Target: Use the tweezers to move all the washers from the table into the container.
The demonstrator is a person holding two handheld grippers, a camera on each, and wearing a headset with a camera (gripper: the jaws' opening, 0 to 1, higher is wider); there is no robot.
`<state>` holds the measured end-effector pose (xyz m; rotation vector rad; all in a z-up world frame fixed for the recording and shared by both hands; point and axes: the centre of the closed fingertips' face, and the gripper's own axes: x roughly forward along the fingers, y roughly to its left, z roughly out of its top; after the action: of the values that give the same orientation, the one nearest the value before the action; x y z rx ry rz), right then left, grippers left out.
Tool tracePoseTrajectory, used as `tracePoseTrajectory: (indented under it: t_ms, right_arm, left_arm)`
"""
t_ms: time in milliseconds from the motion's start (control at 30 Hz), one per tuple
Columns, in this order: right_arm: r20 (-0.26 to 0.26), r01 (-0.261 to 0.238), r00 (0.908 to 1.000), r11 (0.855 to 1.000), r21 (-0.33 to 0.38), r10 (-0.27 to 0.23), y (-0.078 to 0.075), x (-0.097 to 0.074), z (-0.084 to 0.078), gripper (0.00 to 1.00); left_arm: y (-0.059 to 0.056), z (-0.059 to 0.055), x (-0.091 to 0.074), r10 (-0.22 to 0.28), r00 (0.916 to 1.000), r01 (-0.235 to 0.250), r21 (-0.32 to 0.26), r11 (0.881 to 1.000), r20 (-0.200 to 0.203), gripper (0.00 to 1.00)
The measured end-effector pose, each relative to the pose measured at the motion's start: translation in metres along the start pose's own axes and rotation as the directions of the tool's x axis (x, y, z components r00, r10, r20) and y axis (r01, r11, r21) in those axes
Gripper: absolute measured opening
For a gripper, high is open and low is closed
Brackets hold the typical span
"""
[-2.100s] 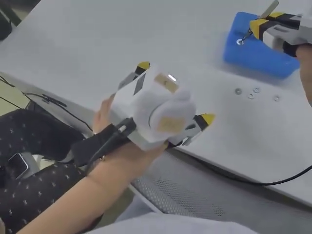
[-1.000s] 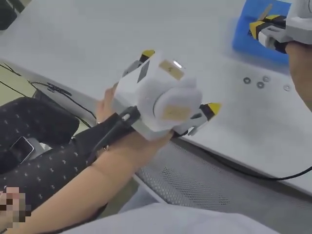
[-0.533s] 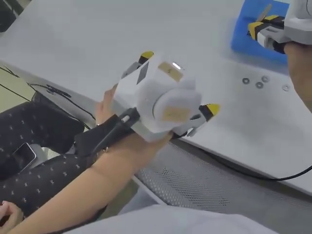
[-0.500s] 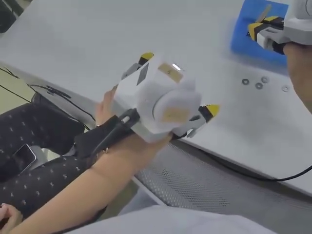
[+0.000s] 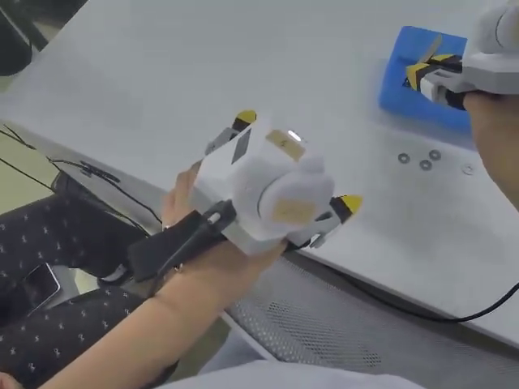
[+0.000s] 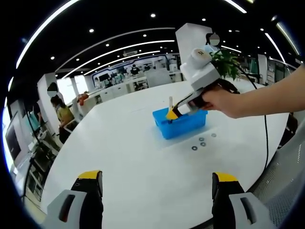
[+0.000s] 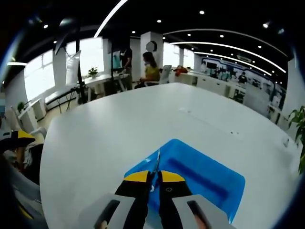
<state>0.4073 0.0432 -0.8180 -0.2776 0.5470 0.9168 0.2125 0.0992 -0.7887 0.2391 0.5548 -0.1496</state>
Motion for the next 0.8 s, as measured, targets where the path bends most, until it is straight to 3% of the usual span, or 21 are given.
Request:
tracePoseTrajectory:
  t_ms: [500, 800]
  right_arm:
    - [0.036, 0.009, 0.9993, 1.0, -0.001, -0.009, -0.001, -0.025, 0.018, 0.0]
    - [0.053, -0.021, 0.9984, 1.0, 0.0, 0.021, 0.011, -0.051, 0.029, 0.0]
  left_arm:
    - [-0.001, -0.001, 0.0, 0.002, 1.0, -0.002, 0.01, 1.0, -0.002, 0.99]
    - [0.0, -0.001, 0.0, 0.004, 1.0, -0.004, 0.013, 1.0, -0.005, 0.98]
